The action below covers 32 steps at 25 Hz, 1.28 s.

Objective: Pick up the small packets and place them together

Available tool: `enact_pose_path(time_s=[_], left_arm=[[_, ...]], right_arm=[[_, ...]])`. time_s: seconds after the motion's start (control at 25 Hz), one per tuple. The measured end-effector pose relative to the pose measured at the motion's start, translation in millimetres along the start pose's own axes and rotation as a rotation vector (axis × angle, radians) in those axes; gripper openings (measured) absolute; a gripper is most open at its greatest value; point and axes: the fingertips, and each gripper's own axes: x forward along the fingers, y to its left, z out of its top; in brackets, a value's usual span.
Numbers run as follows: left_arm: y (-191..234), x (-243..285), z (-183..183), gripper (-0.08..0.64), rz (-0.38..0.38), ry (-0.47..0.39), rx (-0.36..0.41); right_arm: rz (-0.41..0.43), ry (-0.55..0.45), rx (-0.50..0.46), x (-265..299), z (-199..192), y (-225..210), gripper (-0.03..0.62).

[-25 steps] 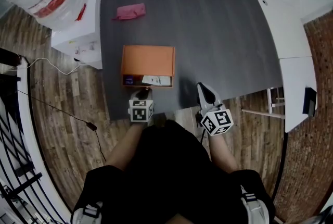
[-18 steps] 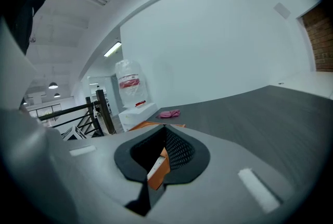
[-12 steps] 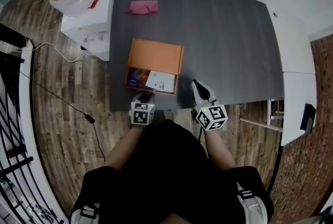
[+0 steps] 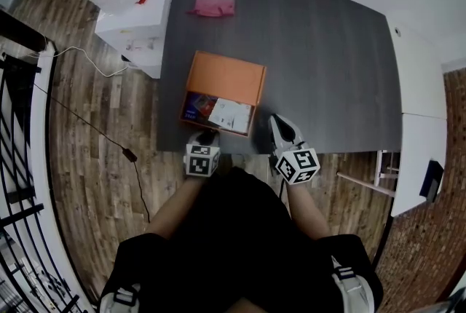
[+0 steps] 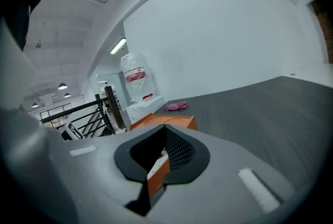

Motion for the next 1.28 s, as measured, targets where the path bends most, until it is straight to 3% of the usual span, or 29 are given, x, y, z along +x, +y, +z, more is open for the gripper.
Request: enact_pose_path(time_s=[0.36, 0.56, 0.72, 0.96, 1.28], left_arm=[[-1.0, -3.6, 1.1, 0.072, 0.011, -0.004, -0.021], [-1.0, -3.6, 0.2, 0.072, 0.022, -0.003, -0.033], [-1.6, -4.1, -0.1, 0.072, 0.027, -0.001, -0.039], [-2.0, -3.9, 2.3, 0.072, 0.036, 0.002, -0.029], [-4.0, -5.2, 1.3, 0.072, 0.040, -0.006, -0.038]], right_arm=[[0.033, 0.016, -0.001, 13.8, -0.1, -6.3, 0.002], [-0.006, 0.092, -0.011, 44.6, -5.2, -23.0, 0.005], [-0.025, 0.173, 0.031, 82.8, -12.0, -37.5, 0.105], [-0.150, 0.259, 0.078, 129.1, -26.8, -59.4, 0.176], [-0.216, 0.252, 0.080, 131.7, -26.0, -54.1, 0.129]])
